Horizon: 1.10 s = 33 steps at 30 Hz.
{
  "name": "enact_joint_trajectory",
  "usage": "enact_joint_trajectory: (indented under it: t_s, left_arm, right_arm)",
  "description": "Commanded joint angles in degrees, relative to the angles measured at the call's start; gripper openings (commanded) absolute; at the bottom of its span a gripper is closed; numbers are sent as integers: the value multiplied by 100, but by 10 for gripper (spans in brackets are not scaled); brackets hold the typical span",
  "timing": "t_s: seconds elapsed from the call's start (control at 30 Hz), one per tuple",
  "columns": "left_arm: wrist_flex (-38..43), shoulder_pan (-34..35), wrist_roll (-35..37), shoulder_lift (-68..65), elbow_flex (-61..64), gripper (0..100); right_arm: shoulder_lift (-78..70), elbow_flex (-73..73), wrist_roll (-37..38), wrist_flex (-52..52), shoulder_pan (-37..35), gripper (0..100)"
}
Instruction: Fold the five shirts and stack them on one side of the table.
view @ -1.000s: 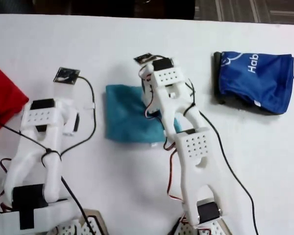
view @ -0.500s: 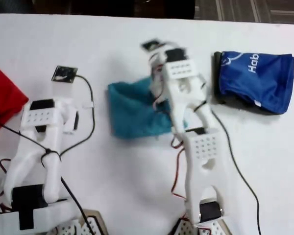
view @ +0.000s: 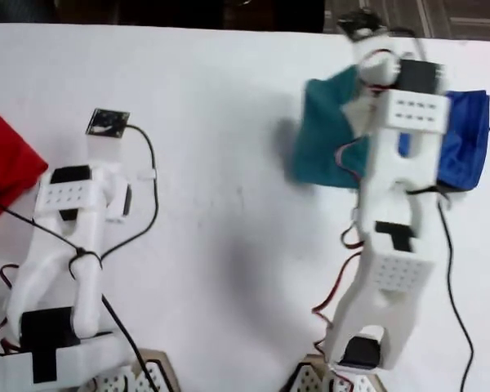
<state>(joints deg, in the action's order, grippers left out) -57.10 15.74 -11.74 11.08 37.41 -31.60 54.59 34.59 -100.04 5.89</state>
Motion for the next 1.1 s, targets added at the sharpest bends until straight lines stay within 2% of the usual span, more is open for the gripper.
enact_joint_trajectory:
  t_s: [0.0, 0.2, 0.37, 0.7, 0.9, 1.07]
  left_arm:
    - [105, 9, 62, 220, -31, 28]
    - [105, 9, 62, 220, -31, 28]
    - [105, 9, 62, 220, -31, 28]
    - [105, 9, 62, 220, -31, 28]
    - [105, 9, 62, 220, -22, 28]
    - [79, 9, 62, 220, -22, 28]
  right_arm:
    - [365, 299, 510, 40, 514, 18]
    - [330, 299, 1248, 752, 1323, 18]
    - [84, 299, 1363, 1622, 1807, 17]
    - [-1112, 308, 1380, 3029, 2088, 17]
    - [-1226, 308, 1371, 3090, 2044, 17]
    - [-1464, 299, 1354, 4092, 2167, 17]
